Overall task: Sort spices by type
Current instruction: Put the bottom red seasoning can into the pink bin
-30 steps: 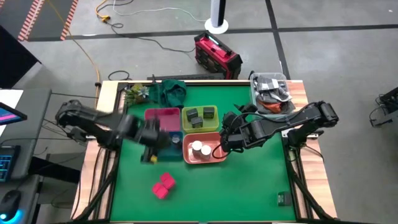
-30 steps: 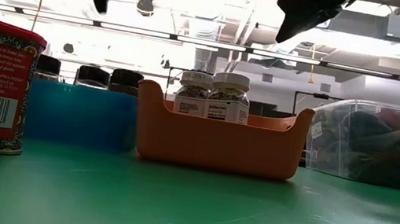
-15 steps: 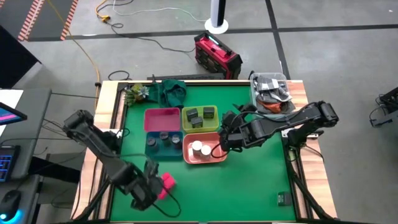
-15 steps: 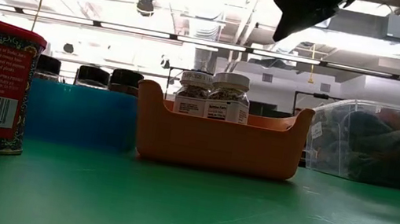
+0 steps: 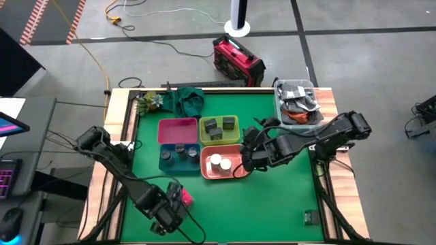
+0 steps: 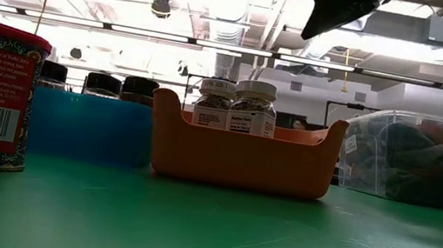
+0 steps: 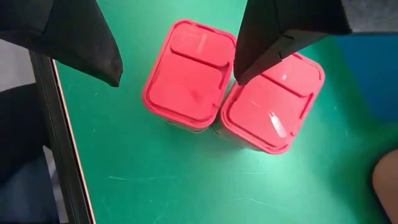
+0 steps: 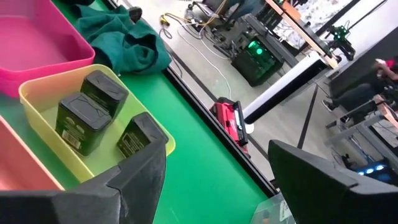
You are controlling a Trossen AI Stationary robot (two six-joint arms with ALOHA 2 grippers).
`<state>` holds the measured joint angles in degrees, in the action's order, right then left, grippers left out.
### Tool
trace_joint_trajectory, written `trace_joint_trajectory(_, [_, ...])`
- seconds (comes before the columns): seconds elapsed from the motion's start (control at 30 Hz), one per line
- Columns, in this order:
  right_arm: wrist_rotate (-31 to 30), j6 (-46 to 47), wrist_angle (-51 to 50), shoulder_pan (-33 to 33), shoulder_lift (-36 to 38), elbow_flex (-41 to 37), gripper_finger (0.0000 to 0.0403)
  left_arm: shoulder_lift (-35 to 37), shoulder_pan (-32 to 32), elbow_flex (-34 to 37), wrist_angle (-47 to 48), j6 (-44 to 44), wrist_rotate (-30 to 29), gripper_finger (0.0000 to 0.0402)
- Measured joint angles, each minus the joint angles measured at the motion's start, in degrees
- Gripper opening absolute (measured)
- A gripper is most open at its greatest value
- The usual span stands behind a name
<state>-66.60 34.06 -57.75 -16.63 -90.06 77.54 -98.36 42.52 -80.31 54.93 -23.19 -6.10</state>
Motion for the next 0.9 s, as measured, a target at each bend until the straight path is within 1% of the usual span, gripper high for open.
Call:
trace_joint_trajectory(0.27, [0.1, 0.0, 0.0, 0.3, 0.0, 0.0, 0.0317, -0.3, -0.5, 0.0, 0.0, 3.0, 0.1, 0.0294])
trace_joint_trajectory(0.43, [0.1, 0.0, -0.1, 0.3, 0.0, 0.0, 0.0317, -0.2, -0.5, 0.2, -0.3, 3.1, 0.1, 0.0279])
trace_joint_trajectory(0.5, [0.1, 0.0, -0.1, 0.3, 0.0, 0.0, 0.0317, -0.1, -0.5, 1.8, -2.0, 2.7, 0.1, 0.0272])
trace_joint_trajectory(0.63, [0.1, 0.0, -0.1, 0.3, 0.0, 0.0, 0.0317, -0.2, -0.1, 4.7, -2.3, 2.0, 0.1, 0.0266])
trace_joint_trajectory(0.9, [0.1, 0.0, 0.0, 0.3, 0.0, 0.0, 0.0317, -0.3, -0.1, 5.5, -2.8, 1.6, -0.1, 0.0265])
